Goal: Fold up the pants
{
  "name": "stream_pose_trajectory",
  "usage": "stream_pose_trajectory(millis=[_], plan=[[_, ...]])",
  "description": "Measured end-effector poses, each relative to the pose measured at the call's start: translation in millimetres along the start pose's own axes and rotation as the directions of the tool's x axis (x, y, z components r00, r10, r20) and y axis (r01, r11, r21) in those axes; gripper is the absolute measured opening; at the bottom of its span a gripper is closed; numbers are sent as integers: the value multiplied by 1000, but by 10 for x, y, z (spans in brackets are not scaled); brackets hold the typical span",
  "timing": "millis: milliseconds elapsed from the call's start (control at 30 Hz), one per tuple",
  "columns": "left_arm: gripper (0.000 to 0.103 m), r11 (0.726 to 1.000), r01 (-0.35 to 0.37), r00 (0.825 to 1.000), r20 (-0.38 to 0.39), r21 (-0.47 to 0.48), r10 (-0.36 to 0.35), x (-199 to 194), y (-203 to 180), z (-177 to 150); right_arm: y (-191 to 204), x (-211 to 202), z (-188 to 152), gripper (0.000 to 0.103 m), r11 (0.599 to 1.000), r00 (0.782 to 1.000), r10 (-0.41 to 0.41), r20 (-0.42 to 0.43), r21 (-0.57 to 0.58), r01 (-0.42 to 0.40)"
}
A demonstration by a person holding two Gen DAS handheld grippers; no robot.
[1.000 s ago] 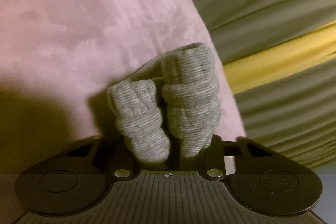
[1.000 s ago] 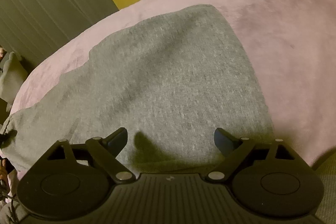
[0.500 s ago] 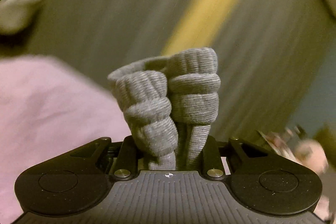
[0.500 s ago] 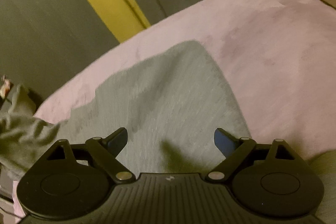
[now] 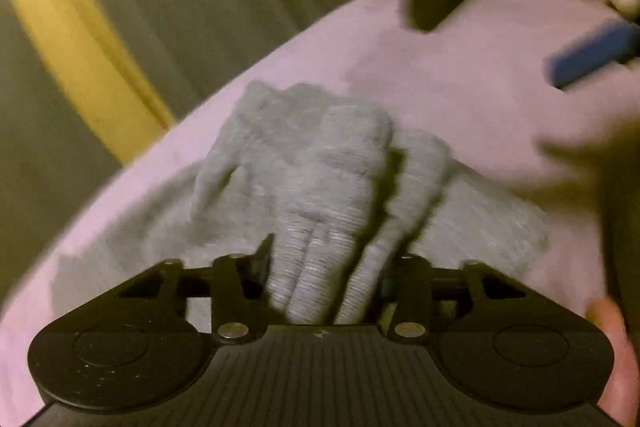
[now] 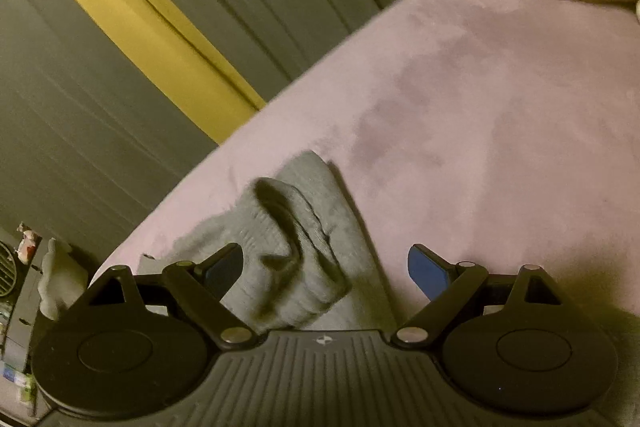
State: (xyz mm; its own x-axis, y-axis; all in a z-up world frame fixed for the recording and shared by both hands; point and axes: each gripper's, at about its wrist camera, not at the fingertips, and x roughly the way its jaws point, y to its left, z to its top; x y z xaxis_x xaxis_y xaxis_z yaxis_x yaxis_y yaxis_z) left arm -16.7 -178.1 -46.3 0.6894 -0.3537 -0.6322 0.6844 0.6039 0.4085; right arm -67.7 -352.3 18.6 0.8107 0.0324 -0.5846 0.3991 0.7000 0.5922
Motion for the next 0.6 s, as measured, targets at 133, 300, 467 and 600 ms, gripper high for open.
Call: stream_pose_trajectory(millis=[133, 300, 467, 600], plan=[[85, 938, 196, 980, 16, -287, -200, -397, 658, -104, -79, 23, 12, 90, 1000, 999, 28, -21, -10, -28], [97, 715, 197, 980, 149, -671, -131, -890, 1654, -591, 0, 127, -32, 94, 994, 990, 110, -85, 6, -110], [97, 465, 38, 999, 37, -885, -12, -794, 2286, -1122, 177, 546, -150, 92, 990, 974, 138, -180, 9, -139], [97, 289, 48, 997, 28, -956, -73, -623, 2389, -1301, 230, 671, -252, 75, 994, 977, 104, -188, 11, -104]])
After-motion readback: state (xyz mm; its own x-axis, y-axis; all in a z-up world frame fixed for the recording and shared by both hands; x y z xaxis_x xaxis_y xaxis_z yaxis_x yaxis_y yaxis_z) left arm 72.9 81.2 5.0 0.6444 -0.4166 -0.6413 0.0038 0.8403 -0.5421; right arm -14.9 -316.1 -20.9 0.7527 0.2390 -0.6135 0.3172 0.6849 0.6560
